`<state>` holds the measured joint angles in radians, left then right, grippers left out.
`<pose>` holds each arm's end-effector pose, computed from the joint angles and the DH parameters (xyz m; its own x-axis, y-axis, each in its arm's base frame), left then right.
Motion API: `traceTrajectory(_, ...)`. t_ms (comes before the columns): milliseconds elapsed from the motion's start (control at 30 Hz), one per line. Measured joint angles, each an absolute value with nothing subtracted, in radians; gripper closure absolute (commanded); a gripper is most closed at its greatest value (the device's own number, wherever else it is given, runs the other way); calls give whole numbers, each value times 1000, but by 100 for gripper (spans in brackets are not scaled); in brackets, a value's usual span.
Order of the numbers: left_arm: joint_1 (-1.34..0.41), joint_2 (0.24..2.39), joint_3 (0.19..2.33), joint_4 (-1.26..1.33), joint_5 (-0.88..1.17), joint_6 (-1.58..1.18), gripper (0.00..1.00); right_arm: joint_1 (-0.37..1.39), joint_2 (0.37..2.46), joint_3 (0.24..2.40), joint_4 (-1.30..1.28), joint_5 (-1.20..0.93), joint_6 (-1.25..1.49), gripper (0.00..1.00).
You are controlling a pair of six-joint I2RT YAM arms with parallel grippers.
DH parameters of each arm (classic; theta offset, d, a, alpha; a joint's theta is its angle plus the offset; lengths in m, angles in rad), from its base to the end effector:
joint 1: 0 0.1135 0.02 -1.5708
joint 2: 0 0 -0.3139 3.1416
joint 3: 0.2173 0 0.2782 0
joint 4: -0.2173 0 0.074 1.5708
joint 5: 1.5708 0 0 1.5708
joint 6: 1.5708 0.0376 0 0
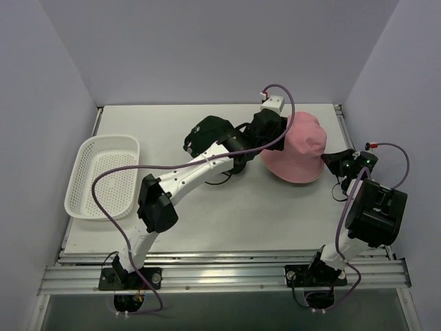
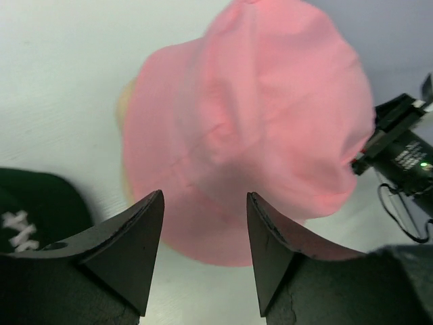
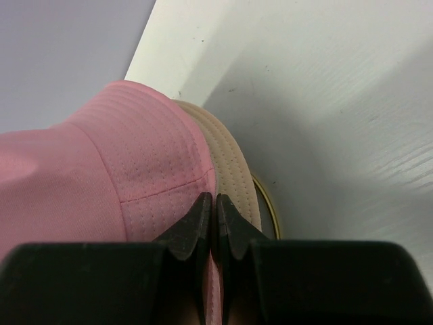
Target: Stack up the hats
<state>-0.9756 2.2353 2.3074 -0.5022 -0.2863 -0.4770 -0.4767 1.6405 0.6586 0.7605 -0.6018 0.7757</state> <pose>0.3341 -0.4745 0.3941 -0.5063 -0.0378 -0.8615 0.4705 0.8251 -0.3127 0.3164 -0.1394 0.2110 -0.2181 0.7622 -0.6095 0.0563 0.6333 0.7719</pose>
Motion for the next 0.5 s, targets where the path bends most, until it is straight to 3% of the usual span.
traceTrajectory(133, -970, 2135, 2185, -512, -384, -464, 39, -462, 1646, 675, 733, -566, 770, 99)
traceTrajectory(233, -966, 2100, 2140, -509, -419, -458, 39, -454, 1660, 675, 734, -561, 769, 90)
traceTrajectory(500, -966, 2101, 2140, -513, -443, -456, 39, -450, 1692, 680, 656, -500, 751, 75)
